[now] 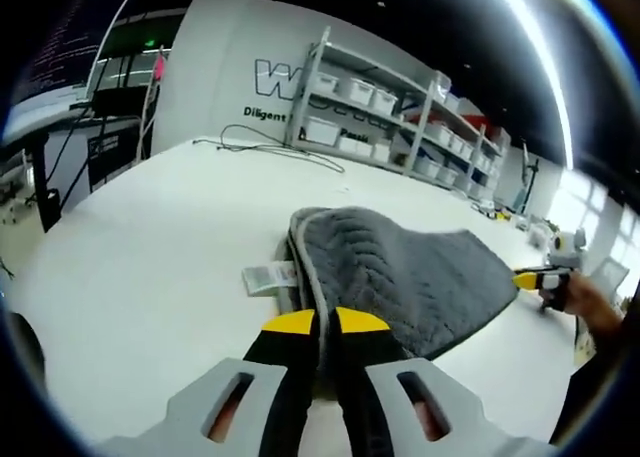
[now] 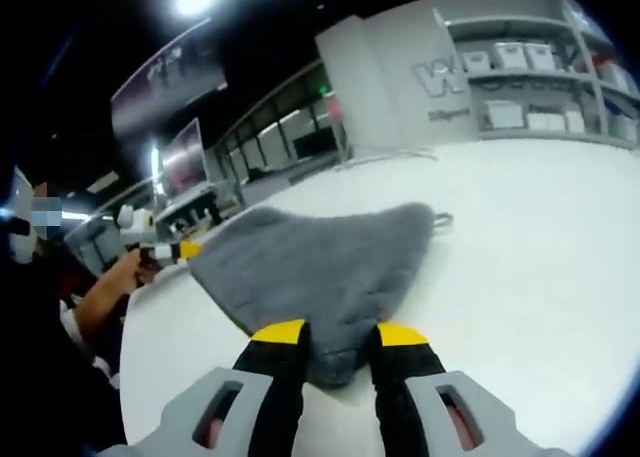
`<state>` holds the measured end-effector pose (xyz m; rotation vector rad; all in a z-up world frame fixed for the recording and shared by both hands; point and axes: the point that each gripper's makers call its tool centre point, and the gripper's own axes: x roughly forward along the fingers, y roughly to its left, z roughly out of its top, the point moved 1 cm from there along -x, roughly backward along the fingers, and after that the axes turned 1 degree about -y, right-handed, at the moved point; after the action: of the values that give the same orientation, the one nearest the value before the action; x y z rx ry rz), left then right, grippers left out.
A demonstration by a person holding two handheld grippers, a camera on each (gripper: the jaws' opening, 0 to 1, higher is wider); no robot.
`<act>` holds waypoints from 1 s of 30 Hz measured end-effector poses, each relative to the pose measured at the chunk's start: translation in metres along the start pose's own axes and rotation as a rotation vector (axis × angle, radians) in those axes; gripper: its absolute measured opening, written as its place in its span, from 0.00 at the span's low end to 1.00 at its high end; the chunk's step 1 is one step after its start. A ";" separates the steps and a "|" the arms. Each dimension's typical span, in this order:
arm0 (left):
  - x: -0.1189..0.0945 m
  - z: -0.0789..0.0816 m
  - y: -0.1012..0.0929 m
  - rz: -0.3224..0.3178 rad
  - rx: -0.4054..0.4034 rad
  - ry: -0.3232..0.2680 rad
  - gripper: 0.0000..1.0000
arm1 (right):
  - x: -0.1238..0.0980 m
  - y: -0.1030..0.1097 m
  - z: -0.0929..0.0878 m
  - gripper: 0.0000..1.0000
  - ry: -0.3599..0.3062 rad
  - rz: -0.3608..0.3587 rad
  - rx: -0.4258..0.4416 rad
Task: Open the folded towel by lifting each exposed corner and separating the folded layers until the towel lies flat within the target outline without major curled edges
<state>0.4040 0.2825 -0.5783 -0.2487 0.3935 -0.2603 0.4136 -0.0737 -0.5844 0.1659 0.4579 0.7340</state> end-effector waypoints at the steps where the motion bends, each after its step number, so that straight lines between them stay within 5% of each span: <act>1: -0.001 0.001 0.000 0.004 -0.006 -0.008 0.04 | 0.000 0.000 0.000 0.19 -0.001 -0.003 0.001; 13: -0.008 -0.001 0.001 0.029 -0.024 -0.011 0.04 | -0.003 -0.001 0.004 0.03 -0.014 -0.020 -0.046; 30: -0.029 -0.013 -0.012 -0.009 -0.077 -0.011 0.03 | 0.006 -0.009 0.010 0.01 0.041 -0.063 -0.162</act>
<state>0.3706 0.2773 -0.5762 -0.3279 0.3920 -0.2527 0.4279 -0.0765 -0.5802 -0.0157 0.4385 0.7102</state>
